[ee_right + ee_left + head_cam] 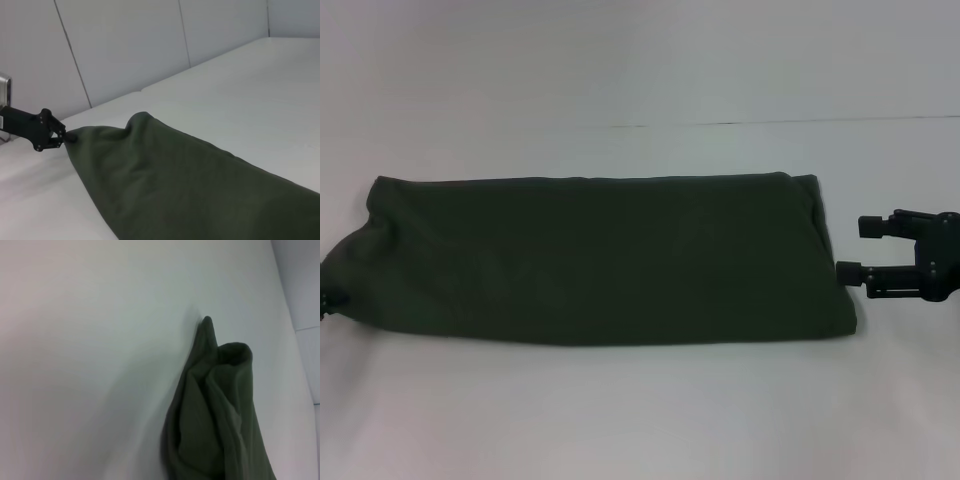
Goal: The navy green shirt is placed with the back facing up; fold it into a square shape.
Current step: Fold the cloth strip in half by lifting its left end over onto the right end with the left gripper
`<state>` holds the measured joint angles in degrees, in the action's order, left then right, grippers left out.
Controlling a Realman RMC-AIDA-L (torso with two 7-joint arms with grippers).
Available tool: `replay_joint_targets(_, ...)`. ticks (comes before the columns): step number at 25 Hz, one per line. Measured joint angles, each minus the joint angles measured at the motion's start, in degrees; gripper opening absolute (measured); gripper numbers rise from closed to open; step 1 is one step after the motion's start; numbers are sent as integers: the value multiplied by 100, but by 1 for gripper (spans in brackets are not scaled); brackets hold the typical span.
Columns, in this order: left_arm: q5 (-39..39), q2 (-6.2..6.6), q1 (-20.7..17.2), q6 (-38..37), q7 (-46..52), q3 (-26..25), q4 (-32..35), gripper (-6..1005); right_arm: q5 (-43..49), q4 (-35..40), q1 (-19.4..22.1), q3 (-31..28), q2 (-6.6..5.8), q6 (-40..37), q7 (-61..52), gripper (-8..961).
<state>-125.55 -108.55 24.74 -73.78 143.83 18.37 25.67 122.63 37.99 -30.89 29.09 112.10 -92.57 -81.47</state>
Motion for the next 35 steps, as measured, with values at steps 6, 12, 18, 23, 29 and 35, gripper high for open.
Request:
replay_joint_targets(6,3,-25,-26,18,-65,0,0,45,-2,-11,4,0,34,16,50,922)
replay_joint_targets(12,136,-39,-46,15,-150,-4,23,46,-19,-11,19,-8,50,108,70,922)
replay_joint_targets(18,190,-45,-20,-13,-275,-9,33,48,-34,-23,40,-10,49,236,114,921)
replay_joint_targets(23,917,-98,27,-218,-968,-16,176,50,-75,-62,51,-289,52,344,129,921)
replay_joint_targets(29,1915,-216,1104,-1481,-2244,329,626,51,-111,-113,184,-885,31,658,130,920)
replay_joint_targets(35,1880,-539,2037,-1484,-2680,1584,604,53,-112,-173,357,-1330,4,1162,-29,920)
